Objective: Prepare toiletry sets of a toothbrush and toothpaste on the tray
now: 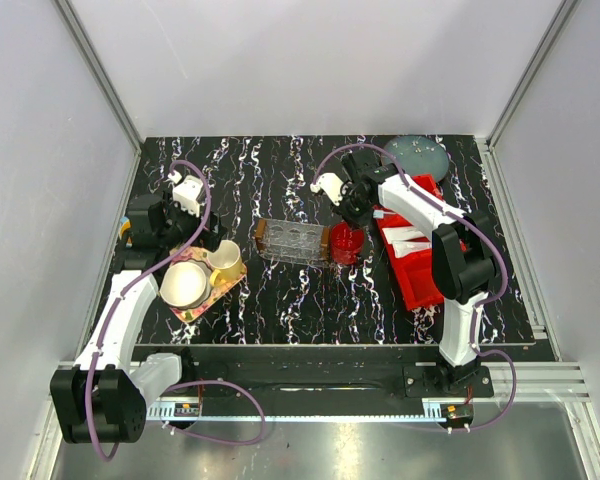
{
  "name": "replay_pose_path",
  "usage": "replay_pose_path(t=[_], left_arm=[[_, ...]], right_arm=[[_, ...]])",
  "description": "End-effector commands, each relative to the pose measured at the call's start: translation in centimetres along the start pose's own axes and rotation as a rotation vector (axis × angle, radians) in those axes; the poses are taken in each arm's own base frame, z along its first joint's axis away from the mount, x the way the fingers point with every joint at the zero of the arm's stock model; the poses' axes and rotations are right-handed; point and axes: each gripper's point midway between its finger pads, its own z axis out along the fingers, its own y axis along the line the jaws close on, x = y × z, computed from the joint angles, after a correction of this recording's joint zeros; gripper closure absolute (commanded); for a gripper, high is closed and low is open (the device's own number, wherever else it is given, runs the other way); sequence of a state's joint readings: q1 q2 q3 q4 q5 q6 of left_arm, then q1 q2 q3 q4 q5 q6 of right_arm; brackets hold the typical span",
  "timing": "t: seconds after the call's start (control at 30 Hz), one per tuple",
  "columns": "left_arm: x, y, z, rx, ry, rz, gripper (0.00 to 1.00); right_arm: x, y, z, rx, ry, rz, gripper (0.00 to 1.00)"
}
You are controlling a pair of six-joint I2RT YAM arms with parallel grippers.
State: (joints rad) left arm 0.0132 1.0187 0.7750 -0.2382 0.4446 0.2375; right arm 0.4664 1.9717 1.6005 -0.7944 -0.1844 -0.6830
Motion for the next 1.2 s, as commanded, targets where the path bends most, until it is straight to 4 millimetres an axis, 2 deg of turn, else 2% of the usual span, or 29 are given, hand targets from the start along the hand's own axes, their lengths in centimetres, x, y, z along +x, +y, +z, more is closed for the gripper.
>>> replay_pose_path(t=[0.0, 0.23, 0.77, 1.07, 1.17], left_arm=[[-1.6, 0.4, 0.0, -0.012, -0.052, 0.041, 0.01], [-1.5, 0.3, 0.0, -0.010, -0.051, 0.042, 0.01], [-1.6, 0.3, -0.1, -0.012, -0.055, 0.048, 0.01], [-1.5, 0.3, -0.1, -0.009, -0.053, 0.045, 0.01], [-1.3, 0.2, -0.1, -0.008, -0.049, 0.042, 0.01]], right_arm=[[-2.1, -1.8, -0.6, 0.058, -0.065, -0.027, 0.87], [-1.7, -2.0, -0.7, 0.071, -0.049, -0.031, 0.77], [-0.9, -1.7, -2.0, 0.098, -0.039, -0.042, 0.66], [-1.3, -1.6, -4.1, 0.122, -0.066, -0.010, 0.59], [-1.5, -1.6, -5.3, 0.142, -0.083, 0.009, 0.53]])
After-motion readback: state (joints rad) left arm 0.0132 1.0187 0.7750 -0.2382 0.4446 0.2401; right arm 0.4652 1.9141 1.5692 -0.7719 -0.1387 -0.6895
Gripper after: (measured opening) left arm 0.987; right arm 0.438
